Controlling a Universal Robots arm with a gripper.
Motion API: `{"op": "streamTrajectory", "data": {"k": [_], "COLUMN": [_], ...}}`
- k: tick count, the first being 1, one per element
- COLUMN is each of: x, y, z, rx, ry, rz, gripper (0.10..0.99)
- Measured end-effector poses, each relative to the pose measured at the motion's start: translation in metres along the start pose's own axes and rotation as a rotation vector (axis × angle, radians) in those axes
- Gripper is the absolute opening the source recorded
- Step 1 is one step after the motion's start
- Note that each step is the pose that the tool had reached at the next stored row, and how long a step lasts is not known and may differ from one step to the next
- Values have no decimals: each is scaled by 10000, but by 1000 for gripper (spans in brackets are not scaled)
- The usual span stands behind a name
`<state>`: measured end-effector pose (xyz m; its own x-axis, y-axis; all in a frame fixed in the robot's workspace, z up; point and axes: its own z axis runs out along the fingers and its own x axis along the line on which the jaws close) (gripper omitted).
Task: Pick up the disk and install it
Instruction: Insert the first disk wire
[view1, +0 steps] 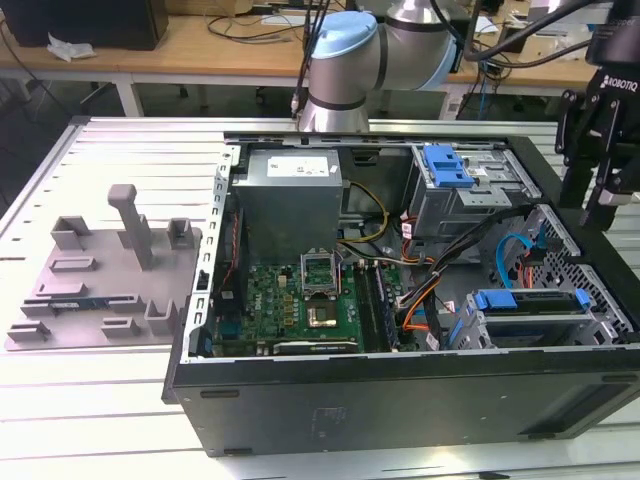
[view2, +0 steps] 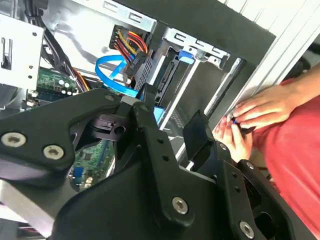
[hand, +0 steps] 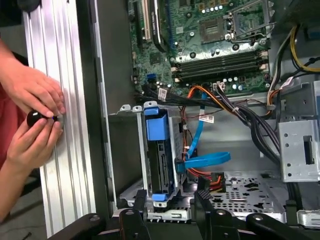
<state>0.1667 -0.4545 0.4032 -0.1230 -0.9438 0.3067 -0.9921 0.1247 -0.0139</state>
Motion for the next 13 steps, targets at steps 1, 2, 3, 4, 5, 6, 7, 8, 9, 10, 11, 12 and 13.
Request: {"op": "streamTrajectory", "data": {"k": [1, 2, 3, 4, 5, 6, 7, 8, 9, 10, 11, 12, 13], "x": [-4, -12, -32, -49, -78, -105, -152, -183, -226, -253, -283, -330, -364], "y": [-8, -16, -27, -33, -40, -43, -47, -50, -55, -58, -60, -61, -60], "z": [5, 11, 19, 24, 28, 30, 29, 29, 35, 40, 50, 71, 87], "rx": [-25, -32, -35, -36, -41, -47, -53, -56, -57, -58, -59, -62, -65], "ry": [17, 44, 89, 127, 182, 209, 233, 242, 248, 254, 256, 260, 267], "rz": [83, 116, 127, 128, 127, 125, 122, 122, 121, 122, 124, 134, 144], "gripper": [502, 502, 502, 502, 502, 502, 502, 502, 502, 502, 502, 502, 502]}}
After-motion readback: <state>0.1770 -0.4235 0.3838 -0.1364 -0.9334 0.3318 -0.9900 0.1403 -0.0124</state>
